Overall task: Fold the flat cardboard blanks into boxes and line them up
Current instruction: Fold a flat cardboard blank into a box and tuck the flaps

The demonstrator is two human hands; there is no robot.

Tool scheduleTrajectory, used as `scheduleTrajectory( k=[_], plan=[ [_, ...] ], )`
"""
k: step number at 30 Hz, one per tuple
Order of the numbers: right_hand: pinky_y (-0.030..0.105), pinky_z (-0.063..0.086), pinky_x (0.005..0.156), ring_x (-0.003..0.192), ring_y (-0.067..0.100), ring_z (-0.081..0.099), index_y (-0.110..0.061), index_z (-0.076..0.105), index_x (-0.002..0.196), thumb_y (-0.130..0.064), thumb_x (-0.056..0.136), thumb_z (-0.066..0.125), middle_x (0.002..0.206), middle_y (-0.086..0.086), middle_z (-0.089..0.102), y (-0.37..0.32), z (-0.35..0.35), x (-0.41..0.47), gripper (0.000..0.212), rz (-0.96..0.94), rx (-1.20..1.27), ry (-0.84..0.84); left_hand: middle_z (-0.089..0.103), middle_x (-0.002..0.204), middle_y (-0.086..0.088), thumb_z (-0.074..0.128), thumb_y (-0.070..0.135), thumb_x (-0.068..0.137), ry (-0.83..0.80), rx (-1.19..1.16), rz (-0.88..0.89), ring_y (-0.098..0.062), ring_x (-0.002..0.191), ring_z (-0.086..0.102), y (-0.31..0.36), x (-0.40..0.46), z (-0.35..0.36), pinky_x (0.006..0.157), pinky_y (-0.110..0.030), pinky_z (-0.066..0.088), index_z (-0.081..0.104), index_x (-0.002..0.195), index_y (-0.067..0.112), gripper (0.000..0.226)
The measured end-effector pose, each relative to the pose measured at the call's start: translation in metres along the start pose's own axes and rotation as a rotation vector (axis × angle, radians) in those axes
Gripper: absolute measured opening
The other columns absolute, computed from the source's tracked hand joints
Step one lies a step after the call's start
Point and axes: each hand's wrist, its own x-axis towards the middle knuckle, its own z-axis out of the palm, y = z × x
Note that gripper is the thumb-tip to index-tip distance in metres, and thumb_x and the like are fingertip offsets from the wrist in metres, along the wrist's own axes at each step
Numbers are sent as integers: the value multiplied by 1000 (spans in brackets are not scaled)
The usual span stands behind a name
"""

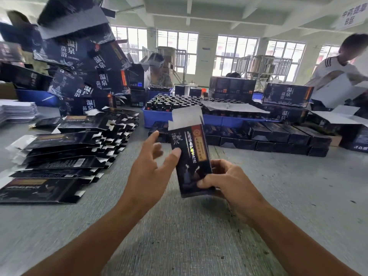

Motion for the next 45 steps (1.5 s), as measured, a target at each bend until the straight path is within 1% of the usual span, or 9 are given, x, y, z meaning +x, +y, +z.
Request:
scheduleTrajectory(
  k=[5, 9, 14, 19, 23, 29, 33, 37, 45],
  plan=[
    [10, 53, 71, 93, -4, 70, -26, 62, 120, -18, 81, 79, 102, -17, 76, -1, 5, -4, 44, -28, -84, -100, 71, 114, 12, 69, 30, 92, -73, -230, -24, 0, 101, 68, -2, 6, -5, 70, -11, 54, 37, 149, 38, 66],
    [16, 56, 83, 106, -5, 66, -28, 53, 137, -39, 81, 75, 121, -13, 69, -7, -1, -3, 61, -183, -33, 127, 72, 113, 10, 80, 29, 79, -148, -277, 22, -9, 102, 70, -2, 2, -3, 75, -19, 58, 44, 138, 48, 71],
    [31, 57, 94, 113, 5, 67, -43, 57, 129, -25, 96, 66, 121, -11, 71, -9, -2, -2, 38, -313, 22, 175, 69, 109, 14, 81, 25, 82, -176, -187, 115, -9, 101, 70, 1, 0, -2, 75, -21, 58, 43, 124, 68, 71],
    [12, 54, 81, 110, -7, 62, -61, 50, 130, -26, 98, 63, 116, -26, 67, -15, -2, -6, 49, -380, -70, 136, 67, 112, 17, 78, 28, 82, -197, -165, 166, -10, 104, 68, 0, -1, -3, 75, -21, 58, 47, 127, 65, 66],
    [3, 48, 74, 107, -11, 61, -60, 52, 130, -26, 101, 58, 115, -33, 63, -17, -3, -9, 45, -392, -103, 86, 67, 115, 16, 77, 33, 81, -229, -209, 181, -14, 107, 68, -2, 0, -2, 74, -20, 57, 60, 121, 54, 48],
    [21, 53, 86, 111, -5, 62, -55, 60, 125, -54, 93, 48, 124, -22, 65, -21, -3, -12, 34, -388, -99, 85, 70, 117, 13, 62, 45, 90, -219, -259, 168, -12, 106, 68, 5, -1, -4, 81, -20, 56, 66, 117, 46, 28],
    [21, 52, 99, 123, -4, 55, -33, 67, 126, -30, 102, 51, 133, -19, 61, -23, -2, -12, 29, -433, -39, 129, 72, 116, 10, 58, 40, 94, -186, -292, 196, -12, 109, 68, 10, -4, -3, 86, -18, 53, 69, 118, 29, 28],
    [13, 50, 89, 115, -2, 63, -21, 71, 110, -6, 100, 56, 126, -17, 67, -27, -1, -13, 23, -468, 85, 143, 72, 115, 9, 60, 37, 93, -175, -286, 191, -15, 108, 68, 12, -5, -3, 83, -19, 54, 70, 115, 27, 26],
    [12, 52, 83, 108, 3, 67, -28, 65, 123, -20, 97, 61, 118, -12, 71, -29, 1, -15, 27, -489, 89, 187, 75, 106, 6, 61, 38, 90, -154, -259, 181, -14, 104, 70, 14, -6, -3, 80, -19, 55, 69, 114, 30, 26]
  ],
)
